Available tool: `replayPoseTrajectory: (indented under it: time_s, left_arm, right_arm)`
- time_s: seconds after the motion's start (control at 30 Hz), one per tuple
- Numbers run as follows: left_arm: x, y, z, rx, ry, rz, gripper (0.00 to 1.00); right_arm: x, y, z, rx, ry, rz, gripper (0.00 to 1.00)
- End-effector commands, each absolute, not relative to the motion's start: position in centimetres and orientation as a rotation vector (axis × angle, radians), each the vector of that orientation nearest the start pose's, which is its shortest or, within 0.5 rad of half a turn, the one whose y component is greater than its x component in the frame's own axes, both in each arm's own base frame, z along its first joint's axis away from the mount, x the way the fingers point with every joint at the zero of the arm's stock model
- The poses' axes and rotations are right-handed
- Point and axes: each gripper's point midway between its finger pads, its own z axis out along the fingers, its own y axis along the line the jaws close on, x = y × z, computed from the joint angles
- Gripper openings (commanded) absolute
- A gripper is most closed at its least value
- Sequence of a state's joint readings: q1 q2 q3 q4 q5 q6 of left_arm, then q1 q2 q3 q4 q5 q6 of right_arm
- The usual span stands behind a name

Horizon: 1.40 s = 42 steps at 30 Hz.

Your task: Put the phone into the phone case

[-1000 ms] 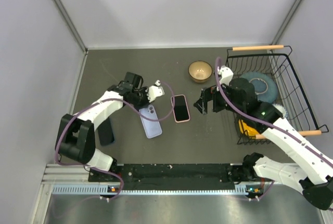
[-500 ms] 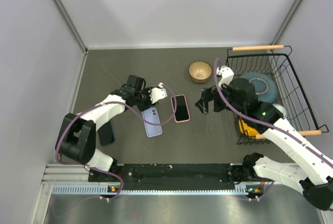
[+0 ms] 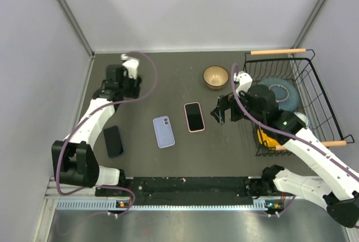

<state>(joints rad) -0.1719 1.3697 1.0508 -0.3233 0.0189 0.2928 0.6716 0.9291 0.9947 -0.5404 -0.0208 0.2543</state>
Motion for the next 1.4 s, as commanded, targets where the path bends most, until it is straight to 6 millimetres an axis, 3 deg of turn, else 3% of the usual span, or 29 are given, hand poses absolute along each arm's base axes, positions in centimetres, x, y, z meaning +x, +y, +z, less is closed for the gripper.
replayPoseTrajectory:
  time_s: [0.0, 0.03, 0.07, 0.13, 0.23, 0.3, 0.33, 0.4, 0.43, 0.57, 0.6, 0.63, 0.7, 0.73, 0.83, 1.0, 1.37]
  left_arm:
    - [36.4, 0.5, 16.5, -0.24, 2.256, -0.002, 0.69]
    - [35.7, 2.1, 16.2, -0.351, 2.243, 0.0, 0.67]
    - [34.2, 4.9, 15.5, -0.563, 2.205, 0.032, 0.58]
    - [32.2, 8.1, 14.8, -0.754, 2.155, 0.11, 0.46]
    - [29.3, 10.8, 12.8, -0.901, 2.134, 0.303, 0.23]
    - [26.7, 12.5, 11.4, -0.98, 2.179, 0.489, 0.22]
    - [25.8, 12.8, 10.7, -1.01, 2.206, 0.544, 0.34]
    - [25.1, 12.7, 10.1, -1.034, 2.202, 0.55, 0.53]
    - [25.4, 12.8, 10.8, -1.034, 2.151, 0.528, 0.59]
    - [23.4, 14.0, 10.7, -1.19, 2.068, 0.623, 0.64]
    - [23.0, 14.2, 10.6, -1.222, 2.065, 0.65, 0.6]
    - [22.4, 14.7, 10.1, -1.261, 2.069, 0.705, 0.48]
    - [21.4, 14.7, 9.8, -1.367, 2.079, 0.753, 0.11]
    - [20.6, 14.8, 8.8, -1.419, 2.113, 0.803, 0.0]
    - [19.6, 14.3, 7.4, -1.511, 2.148, 0.862, 0.0]
    - [20.1, 12.8, 4.1, -1.533, 2.213, 0.74, 0.0]
    - [20.6, 9.7, 1.4, -1.616, 2.324, 0.524, 0.0]
  right_arm:
    - [22.5, 20.2, 26.8, -0.442, 1.992, 0.636, 0.99]
    - [22.3, 20.2, 26.9, -0.446, 1.988, 0.643, 0.99]
    - [22.2, 20.1, 27.0, -0.442, 1.982, 0.645, 0.99]
    - [21.9, 20.0, 26.9, -0.443, 1.98, 0.652, 0.99]
    - [21.4, 19.6, 26.7, -0.441, 1.971, 0.657, 0.99]
    - [21.2, 19.5, 26.8, -0.44, 1.965, 0.659, 0.99]
    - [21.2, 19.4, 26.8, -0.439, 1.962, 0.658, 0.99]
    - [21.0, 19.3, 27.2, -0.44, 1.947, 0.664, 0.99]
    - [20.9, 19.3, 27.4, -0.439, 1.944, 0.67, 0.99]
    - [20.5, 19.0, 28.2, -0.432, 1.914, 0.685, 0.99]
    - [20.4, 19.0, 28.3, -0.432, 1.91, 0.686, 0.99]
    - [20.2, 18.8, 28.5, -0.427, 1.901, 0.689, 0.99]
    - [20.3, 18.6, 28.4, -0.421, 1.901, 0.679, 0.99]
    - [20.2, 18.6, 28.5, -0.421, 1.898, 0.68, 0.99]
    - [20.0, 18.6, 28.4, -0.422, 1.898, 0.69, 0.99]
    - [19.8, 18.5, 28.5, -0.425, 1.89, 0.691, 0.99]
    - [19.9, 18.5, 28.6, -0.419, 1.89, 0.691, 0.99]
